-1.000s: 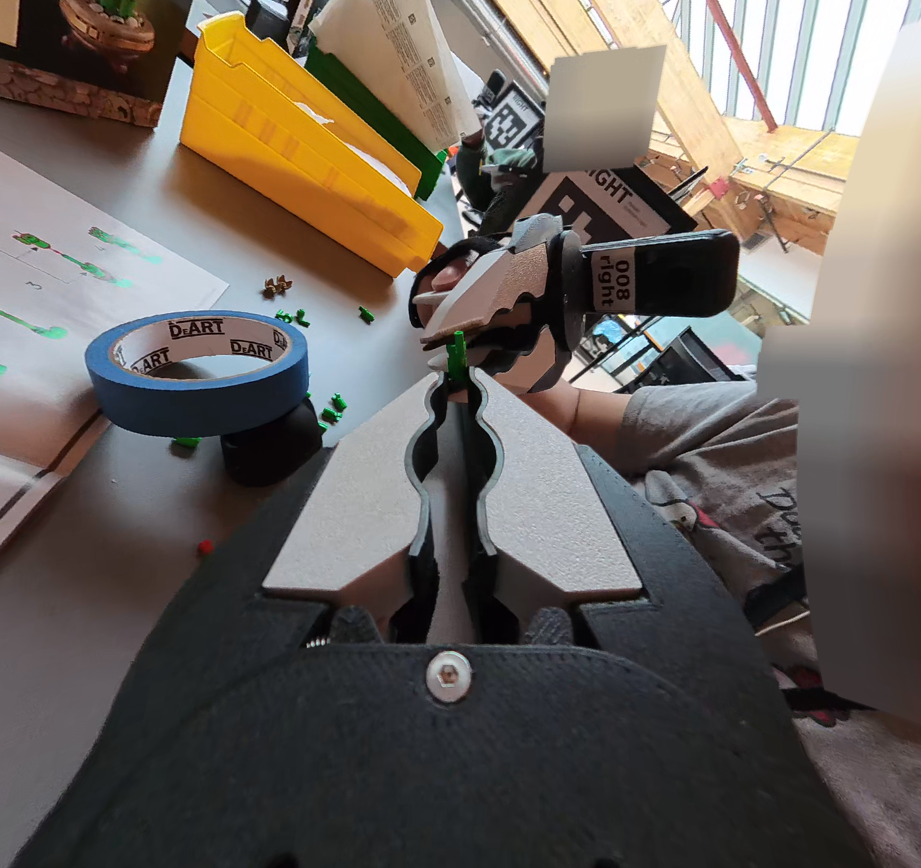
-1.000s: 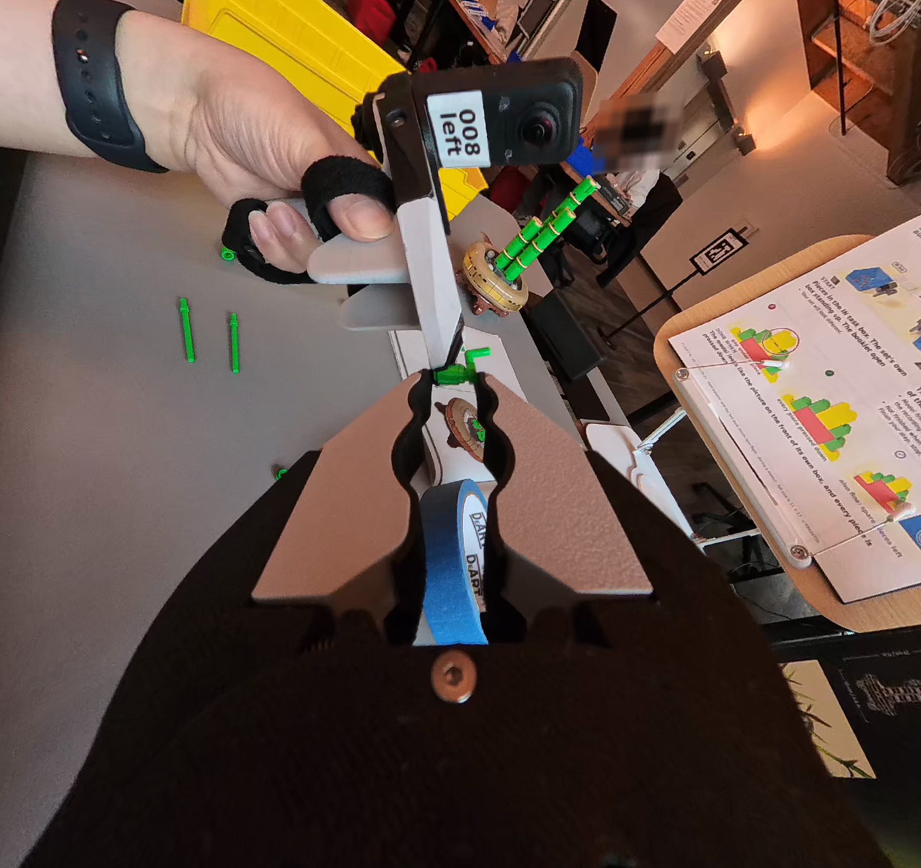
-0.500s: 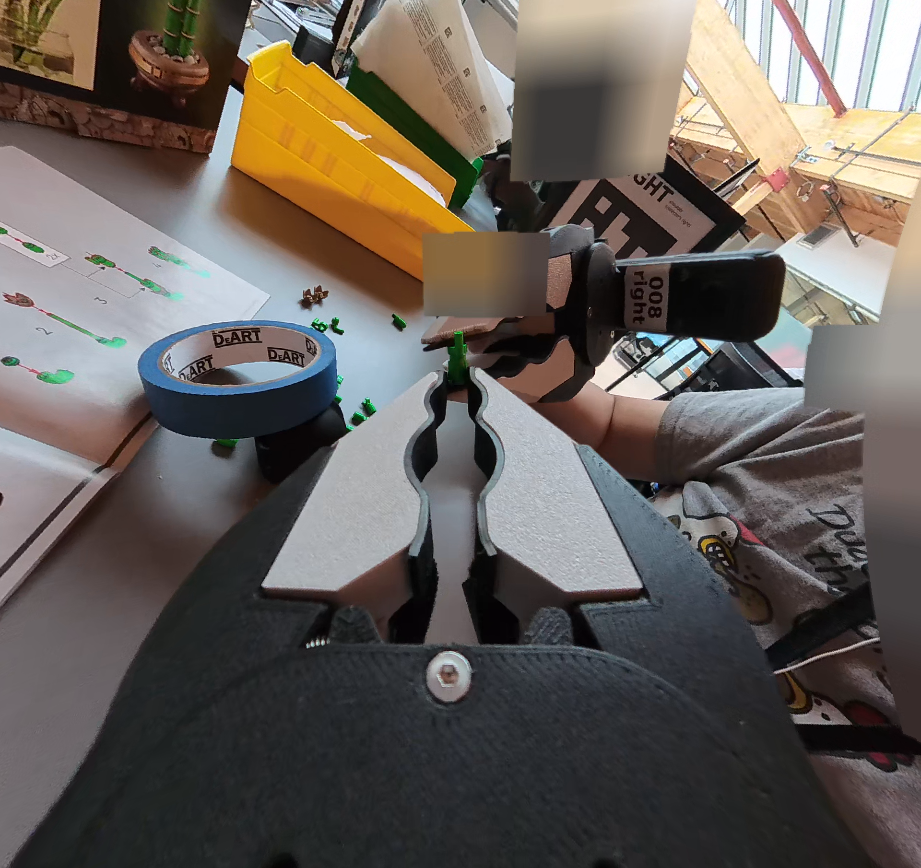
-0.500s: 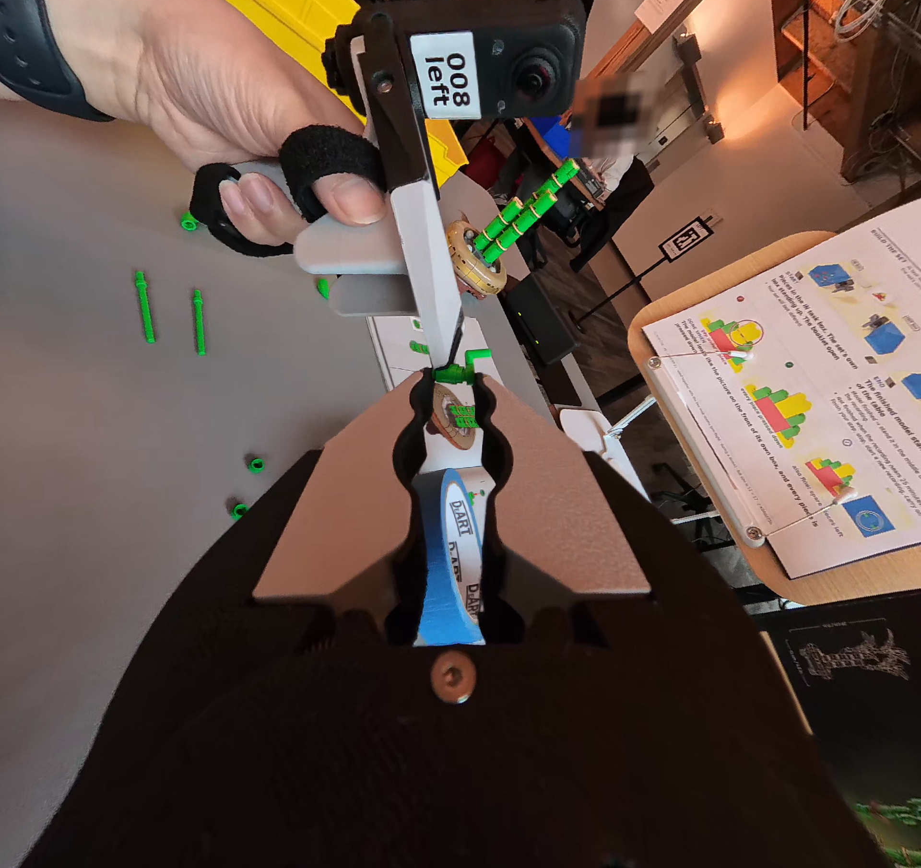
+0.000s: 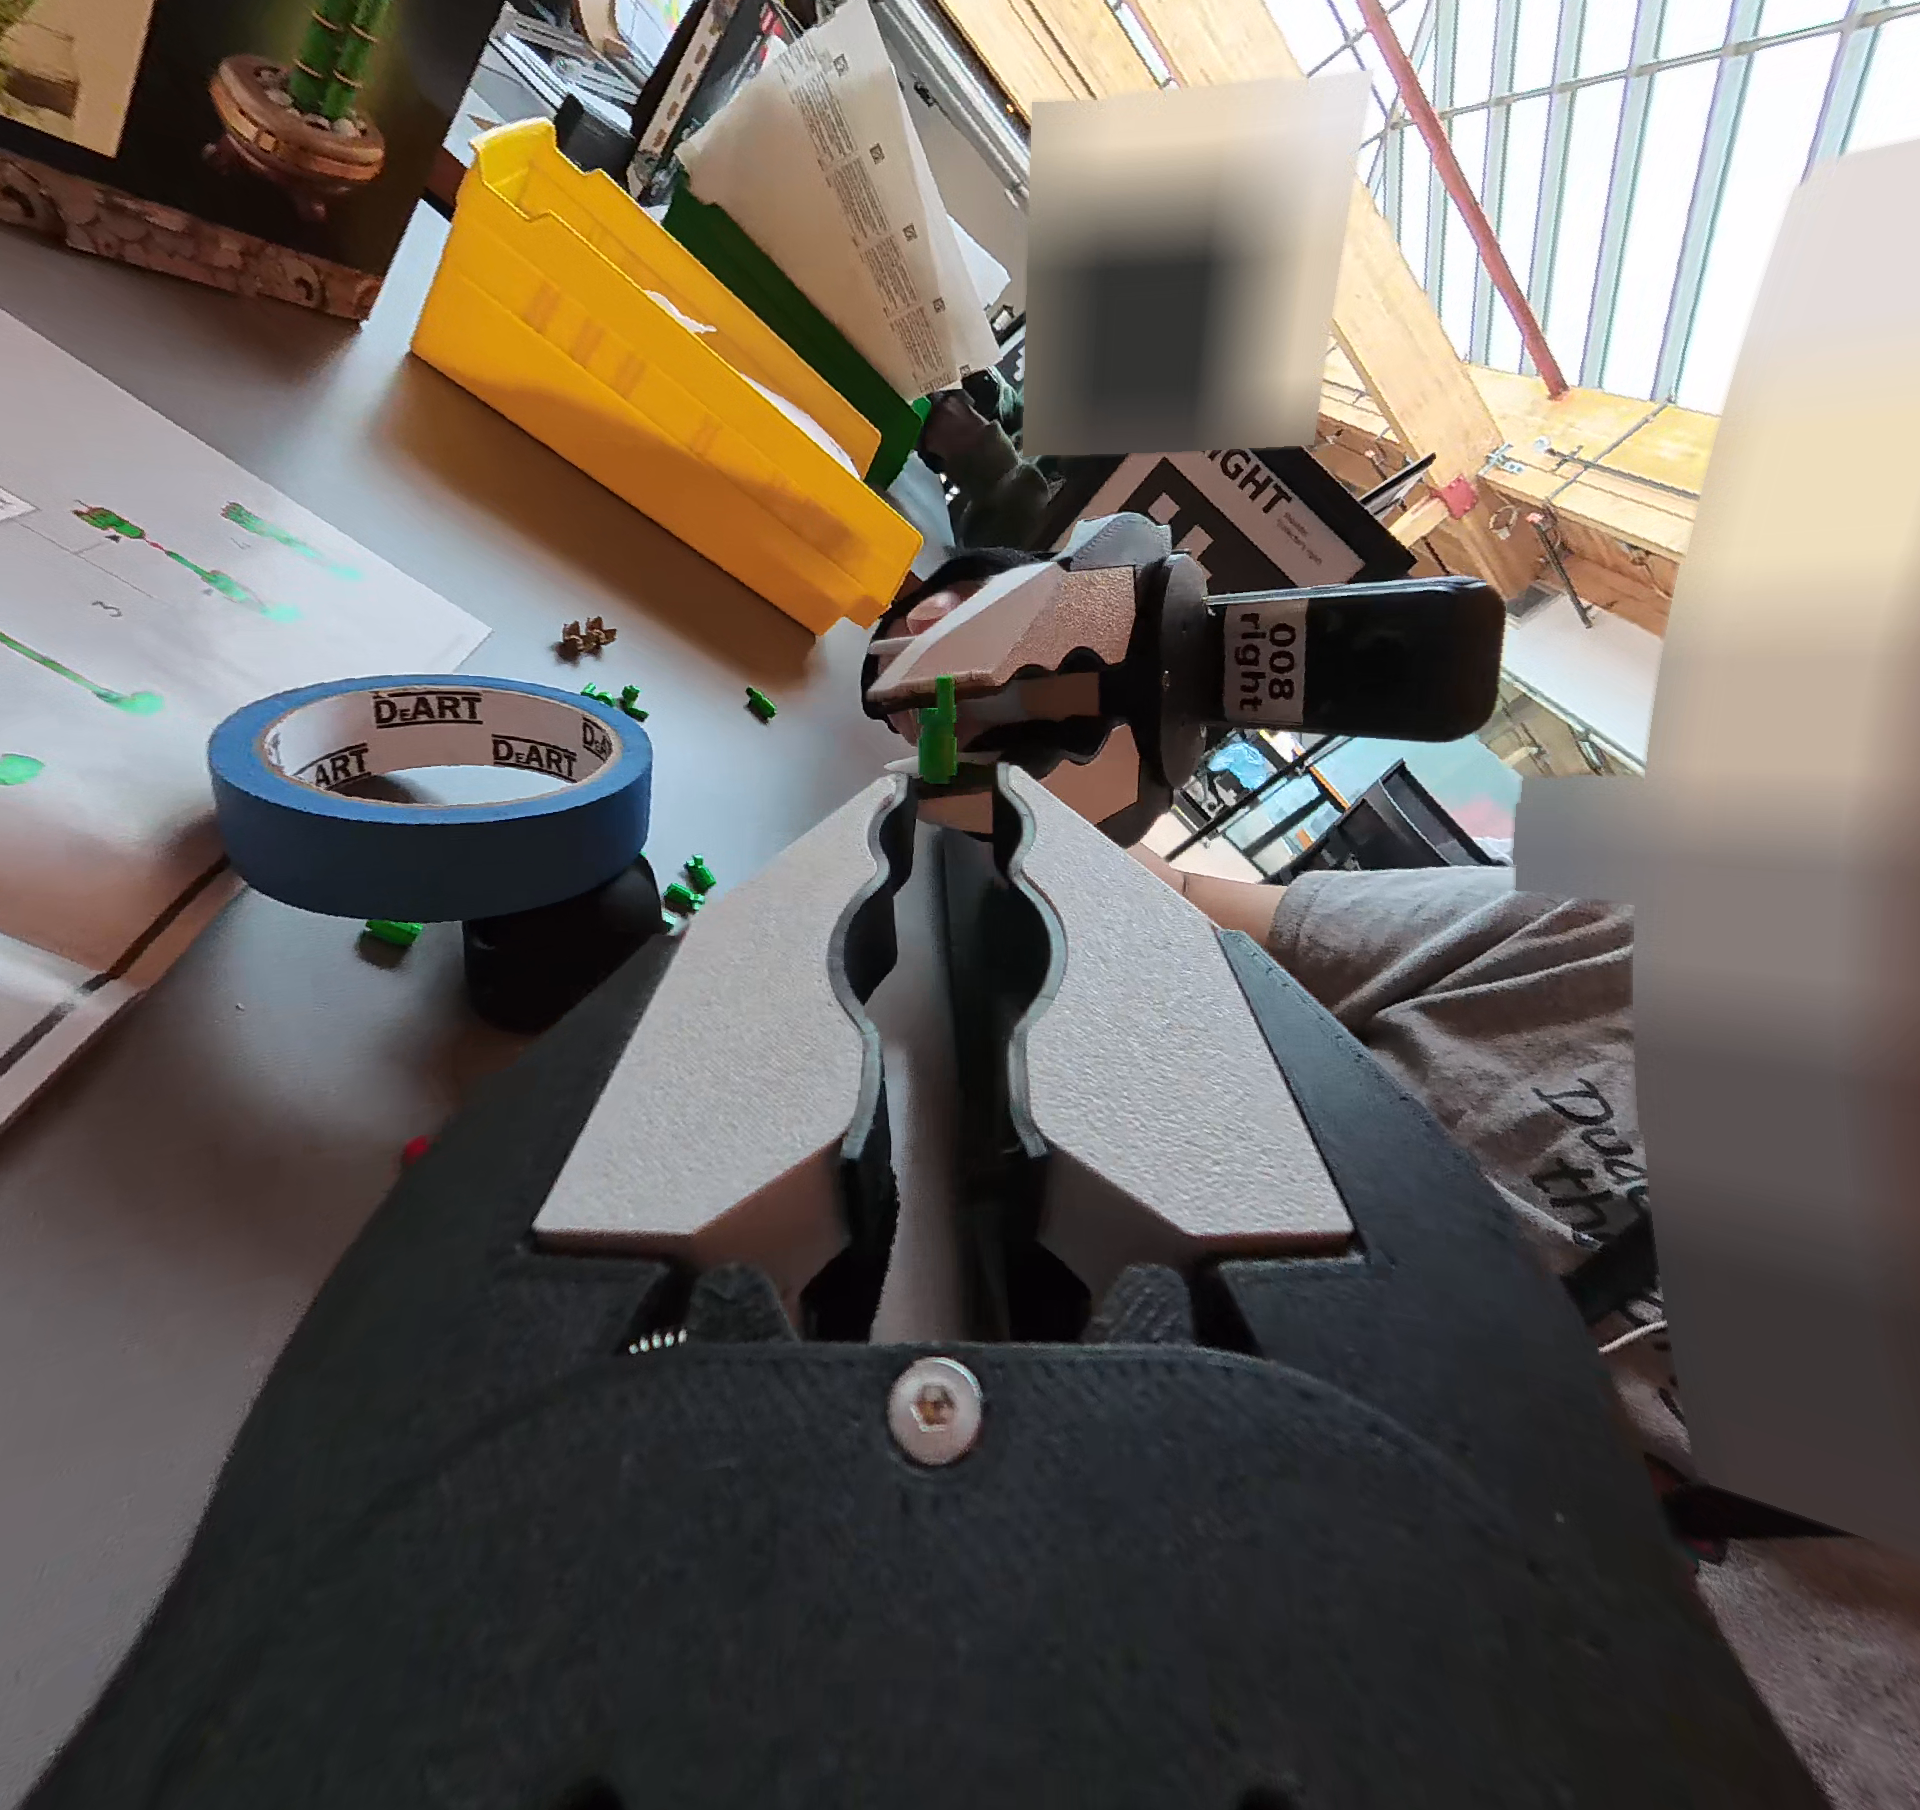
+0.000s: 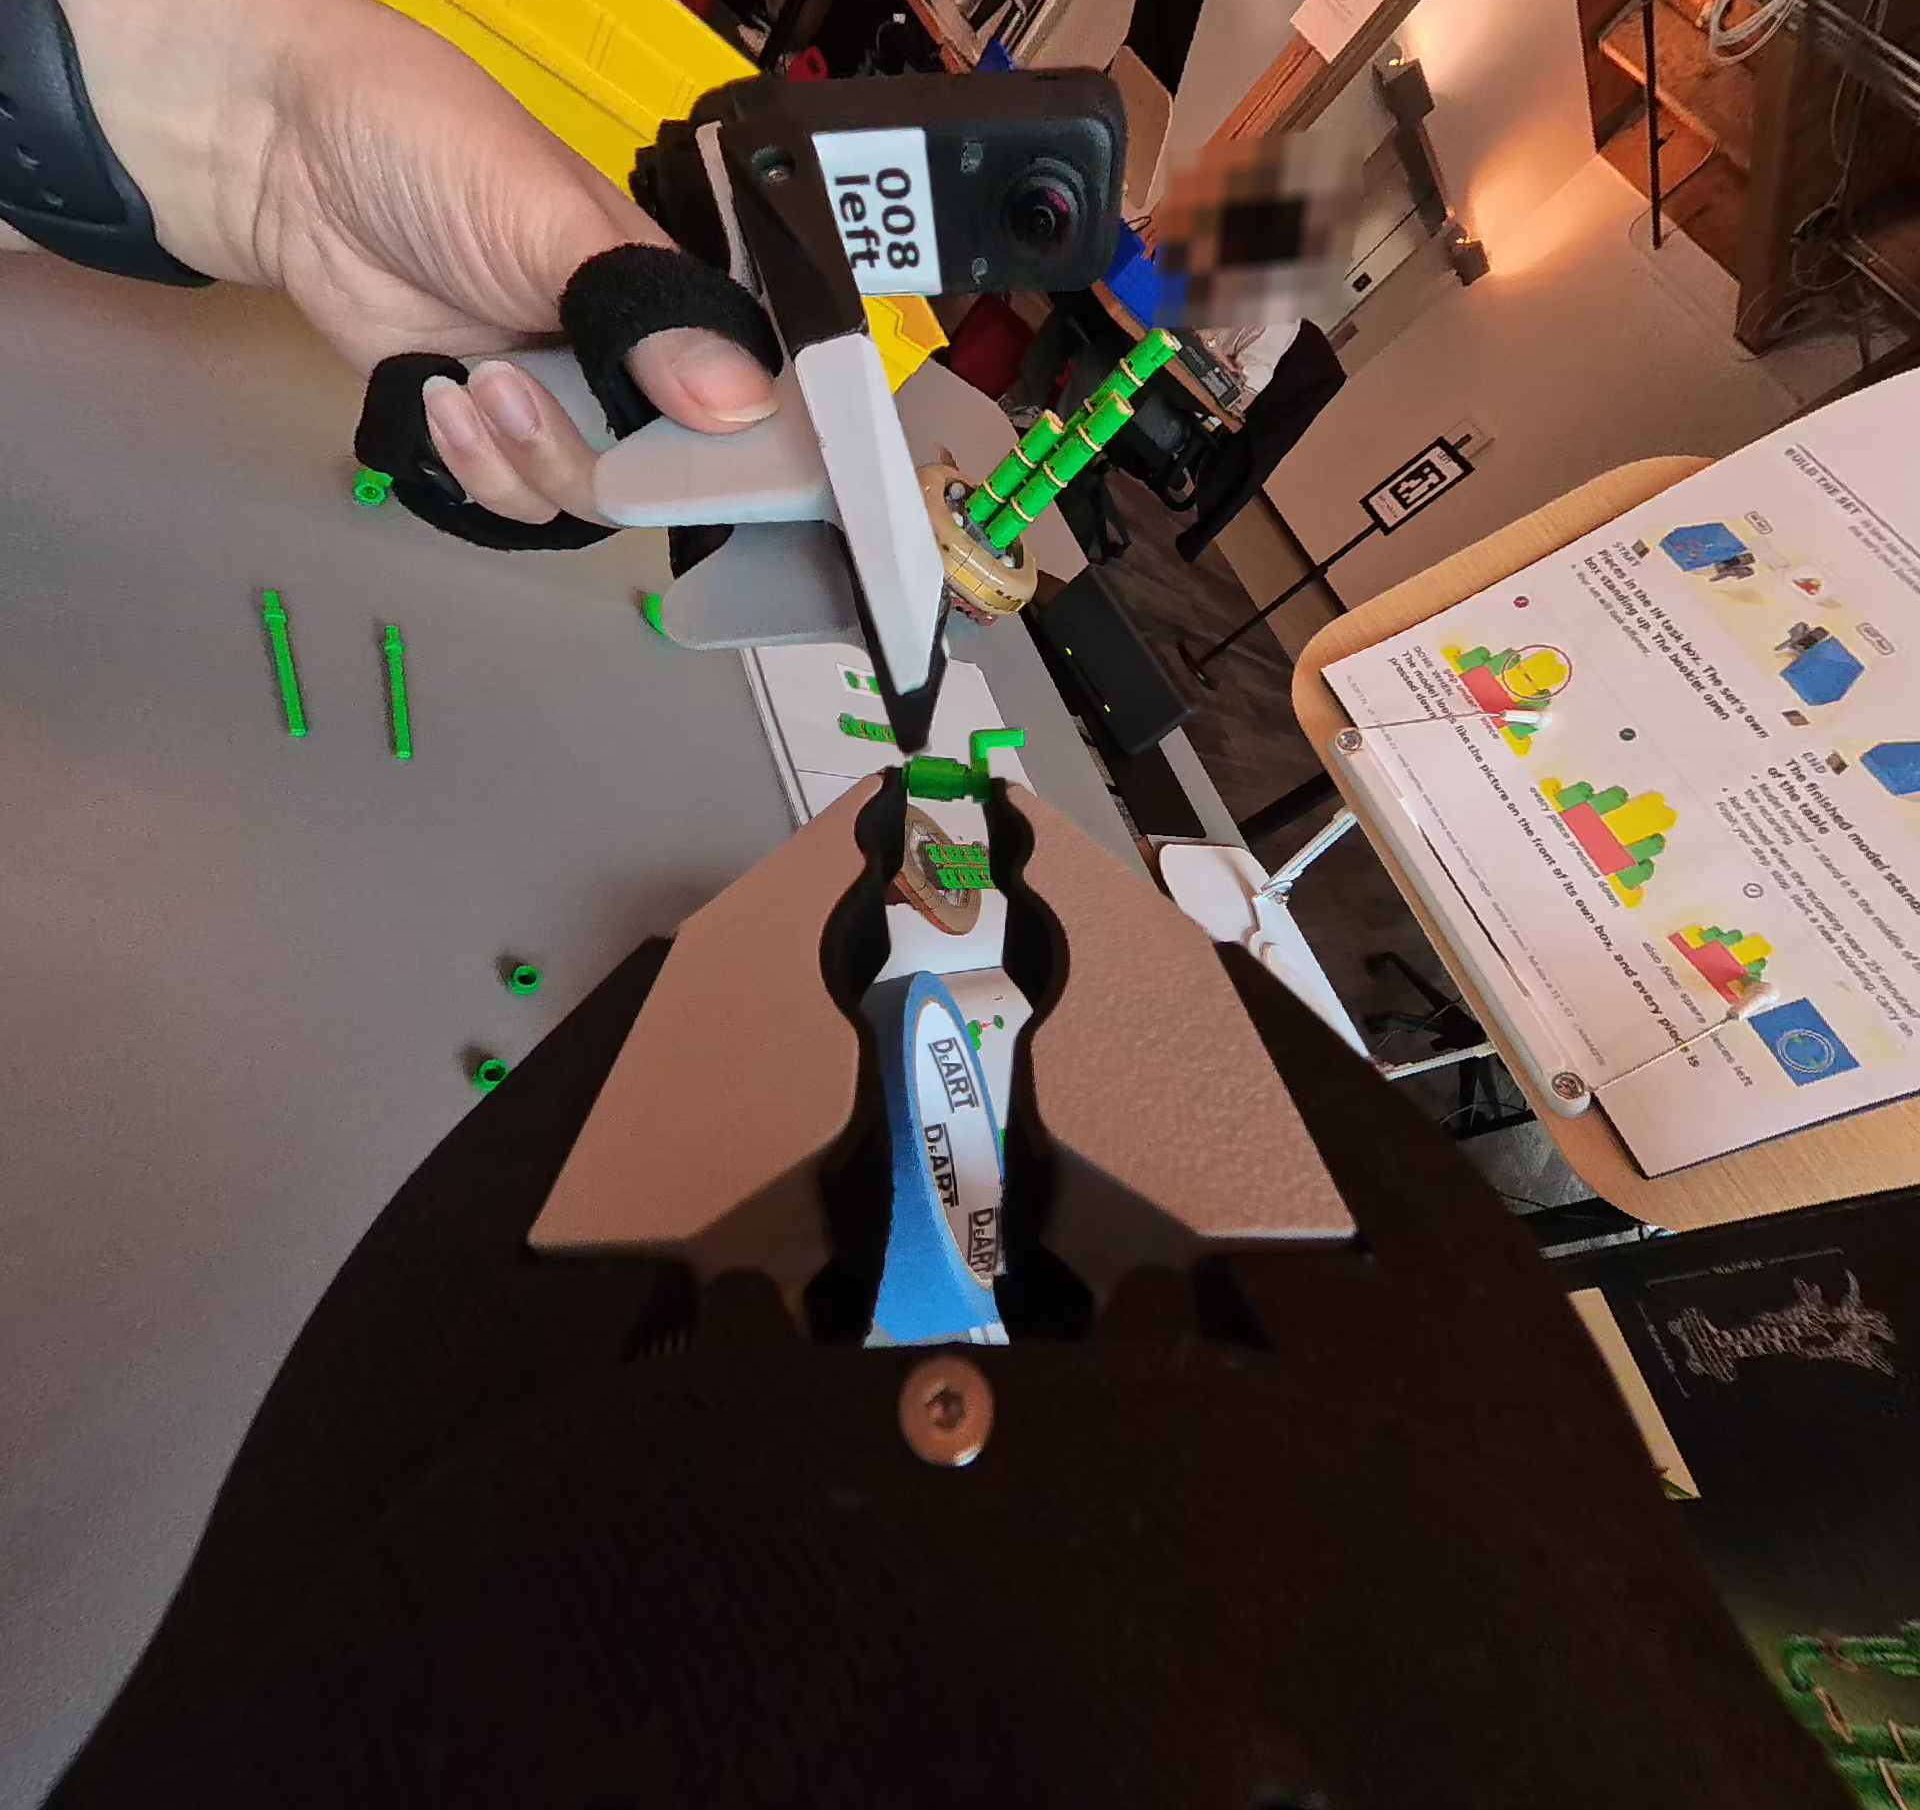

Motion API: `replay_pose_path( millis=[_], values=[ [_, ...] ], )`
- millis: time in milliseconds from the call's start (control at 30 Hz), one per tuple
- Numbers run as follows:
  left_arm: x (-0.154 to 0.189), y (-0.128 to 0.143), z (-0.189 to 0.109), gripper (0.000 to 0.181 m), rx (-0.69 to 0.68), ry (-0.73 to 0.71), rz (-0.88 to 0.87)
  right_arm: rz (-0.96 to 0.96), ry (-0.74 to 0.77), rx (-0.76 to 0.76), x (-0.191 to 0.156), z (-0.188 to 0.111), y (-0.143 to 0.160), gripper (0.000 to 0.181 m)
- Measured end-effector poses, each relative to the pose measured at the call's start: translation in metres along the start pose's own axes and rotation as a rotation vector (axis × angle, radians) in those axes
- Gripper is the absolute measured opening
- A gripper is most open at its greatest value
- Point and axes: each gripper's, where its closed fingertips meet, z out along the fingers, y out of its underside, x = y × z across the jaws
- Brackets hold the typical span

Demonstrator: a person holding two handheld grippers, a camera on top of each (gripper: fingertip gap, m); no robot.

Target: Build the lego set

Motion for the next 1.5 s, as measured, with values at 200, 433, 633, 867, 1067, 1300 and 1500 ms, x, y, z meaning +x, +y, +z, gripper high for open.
replay_pose_path(
  millis=[200, 433, 633, 867, 1067, 1300, 1500],
  values=[
    [0.000, 0.002, 0.003, 0.010, -0.012, -0.006, 0.032, -0.026, -0.001, -0.014, -0.001, 0.000, 0.000, 0.013],
    [-0.001, 0.009, 0.008, 0.007, -0.052, -0.014, 0.072, -0.095, -0.010, -0.033, -0.008, 0.003, -0.001, 0.013],
    [-0.001, 0.006, 0.010, 0.005, -0.036, -0.020, 0.093, -0.093, 0.002, -0.025, -0.006, 0.002, -0.003, 0.013],
    [0.002, -0.001, 0.008, 0.010, 0.013, 0.013, 0.061, -0.105, 0.011, -0.033, -0.006, 0.003, -0.002, 0.013],
    [-0.003, 0.000, 0.008, 0.004, 0.004, -0.031, 0.088, -0.104, -0.002, -0.045, -0.008, 0.004, 0.000, 0.013],
    [-0.005, 0.001, 0.007, 0.004, -0.005, -0.039, 0.084, -0.076, -0.011, -0.038, -0.009, 0.006, 0.001, 0.013],
    [-0.005, 0.001, 0.006, 0.004, -0.006, -0.040, 0.083, -0.075, 0.004, -0.033, -0.009, 0.007, -0.001, 0.015]
  ],
)
